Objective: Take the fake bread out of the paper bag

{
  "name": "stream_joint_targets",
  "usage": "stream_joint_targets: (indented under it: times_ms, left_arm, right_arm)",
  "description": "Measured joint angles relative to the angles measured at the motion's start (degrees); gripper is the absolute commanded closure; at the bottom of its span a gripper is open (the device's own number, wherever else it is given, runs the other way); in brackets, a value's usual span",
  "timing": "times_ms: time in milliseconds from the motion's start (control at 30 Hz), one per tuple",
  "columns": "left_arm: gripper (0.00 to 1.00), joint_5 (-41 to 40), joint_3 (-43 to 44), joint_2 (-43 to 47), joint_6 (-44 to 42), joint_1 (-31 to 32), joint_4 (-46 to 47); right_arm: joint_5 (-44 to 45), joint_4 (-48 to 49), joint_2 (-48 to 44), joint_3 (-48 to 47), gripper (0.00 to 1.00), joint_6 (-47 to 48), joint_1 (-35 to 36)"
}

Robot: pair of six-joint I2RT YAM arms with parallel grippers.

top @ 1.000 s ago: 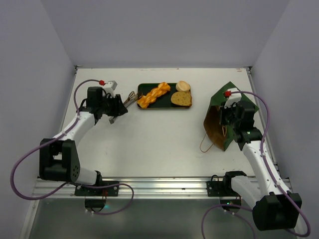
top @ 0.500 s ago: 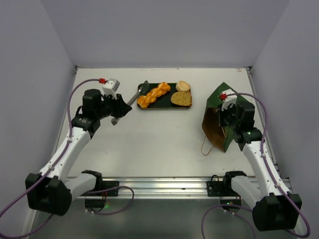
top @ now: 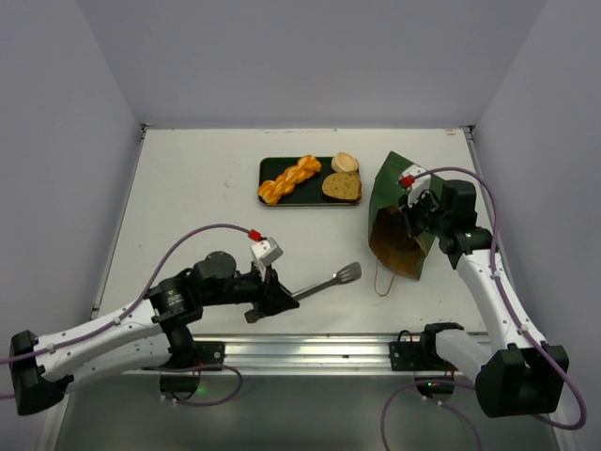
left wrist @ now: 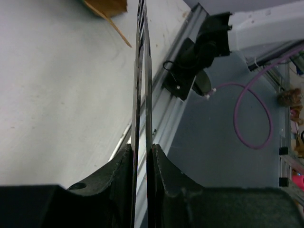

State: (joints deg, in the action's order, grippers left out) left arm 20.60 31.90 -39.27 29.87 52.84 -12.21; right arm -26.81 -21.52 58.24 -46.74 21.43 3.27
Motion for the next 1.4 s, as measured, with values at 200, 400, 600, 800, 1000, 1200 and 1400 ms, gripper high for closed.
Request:
stream_joint_targets:
  times_ms: [200,400,600,800,1000,1200,1400]
  left_arm:
    - [0.73,-14.93,2.05,-13.62,2.12,19.91,1.88]
    - [0.66,-25.68,9.29,-27.36,-0.81,23.32,3.02]
    - [0.61,-32.46,18.01,-36.33,-6.75,23.47,6.88]
    - [0.58,-36.7,25.46,-44.68,-11.32,23.47,8.15]
    - [0.55,-39.67,29.75,-50.56,-14.05,23.04,6.6]
    - [0.54,-40.13,31.95,-52.96,-15.28,21.0,6.32]
    - [0.53,-39.87,35.12,-55.3,-16.2,19.39,5.03]
  right_arm:
    - [0.13,0.04,1.77,-0.24,0.99,-0.74,-0.02]
    - [0.17,0.15,1.66,-0.22,0.98,-1.01,-0.02]
    - [0.22,0.68,0.13,0.92,0.98,-1.14,-0.02]
    - [0.2,1.01,-0.31,1.33,0.98,-1.49,-0.02]
    - [0.13,1.49,-1.05,1.86,0.97,-1.95,-0.02]
    - [0.04,1.81,-1.44,2.05,0.97,-2.23,-0.02]
    - [0.02,1.84,-1.77,2.1,0.97,-2.32,-0.02]
